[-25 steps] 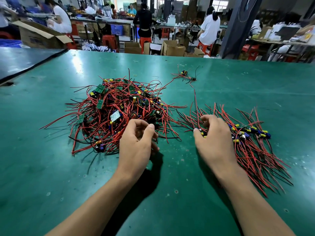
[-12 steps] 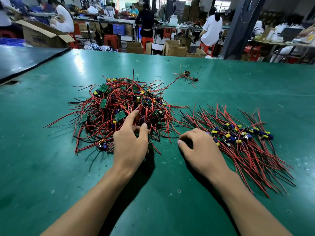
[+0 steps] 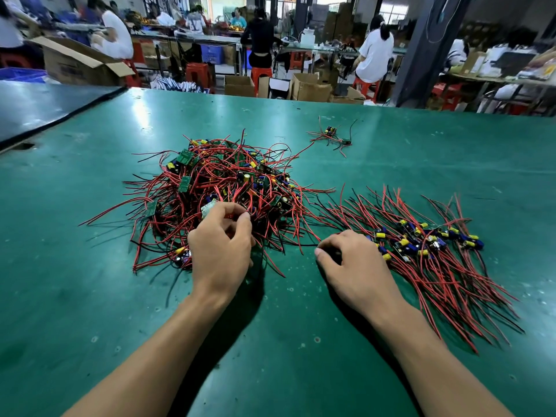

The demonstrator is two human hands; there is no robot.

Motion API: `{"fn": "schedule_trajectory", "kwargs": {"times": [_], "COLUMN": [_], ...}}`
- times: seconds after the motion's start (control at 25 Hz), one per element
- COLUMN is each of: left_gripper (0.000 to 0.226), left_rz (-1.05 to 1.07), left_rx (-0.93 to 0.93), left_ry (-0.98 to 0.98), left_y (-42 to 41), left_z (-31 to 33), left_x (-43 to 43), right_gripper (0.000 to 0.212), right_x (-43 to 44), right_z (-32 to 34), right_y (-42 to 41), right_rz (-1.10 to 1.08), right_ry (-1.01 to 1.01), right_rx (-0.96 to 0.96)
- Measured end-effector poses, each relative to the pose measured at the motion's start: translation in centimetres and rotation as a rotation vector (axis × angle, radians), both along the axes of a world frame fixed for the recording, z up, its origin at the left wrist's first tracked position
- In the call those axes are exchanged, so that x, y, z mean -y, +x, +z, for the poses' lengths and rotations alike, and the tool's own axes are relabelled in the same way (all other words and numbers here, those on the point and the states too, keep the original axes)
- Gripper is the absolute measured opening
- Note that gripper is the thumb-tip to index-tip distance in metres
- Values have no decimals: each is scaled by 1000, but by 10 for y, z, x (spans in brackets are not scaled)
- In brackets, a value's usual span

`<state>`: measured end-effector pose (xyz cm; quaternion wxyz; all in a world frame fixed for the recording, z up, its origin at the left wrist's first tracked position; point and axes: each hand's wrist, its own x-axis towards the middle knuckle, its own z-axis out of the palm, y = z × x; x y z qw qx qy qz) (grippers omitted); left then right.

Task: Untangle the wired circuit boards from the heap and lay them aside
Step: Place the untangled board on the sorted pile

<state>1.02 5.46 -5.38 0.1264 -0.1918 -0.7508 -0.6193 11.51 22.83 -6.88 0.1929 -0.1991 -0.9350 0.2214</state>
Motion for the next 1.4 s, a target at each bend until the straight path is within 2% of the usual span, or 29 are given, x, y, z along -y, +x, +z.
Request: {"fn": "schedule_trajectory", "kwargs": {"times": [0.16,0.36,0.48,0.56,0.68,0.84,0.96,1.08,1.2,1.28,1.4], "left_gripper": [10,13,7,9,4,3,3,15,34,28,11], "left_rz": [-56,-98,-114,-198,-436,-564,-622,-579,-478,-403,-326], "left_rx": [12,66,90,138,241,215,205,101,89,72,-19], "left_ry": [37,-148,-135,-75,-22,-104,-97,-91,-34,2,-8], "left_y": [6,12,13,15,23,30,31,30,30,30,28], "left_z": [1,-5,-2,2,8,3,2,1,-2,-2,-3], "left_x": [-2,-7,-6,-5,-6,-10,-10,-10,-9,-9,-10], "right_gripper": [19,18,18,17,16,49,55,42,23,12,18], "right_x": [2,1,1,1,2,6,8,13,16,16,14], "right_z": [0,-1,0,-1,-2,5,7,5,6,8,10], "right_y": [-1,-2,-2,-2,-3,-2,-2,-3,-5,-5,-5], "right_rz": [15,23,25,31,40,173,314,275,165,151,146], "right_ry": [-18,-41,-51,-55,-89,-161,-173,-217,-430,-627,-696], "right_rx": [-15,-19,-18,-22,-71,-186,-159,-172,-235,-264,-275]}}
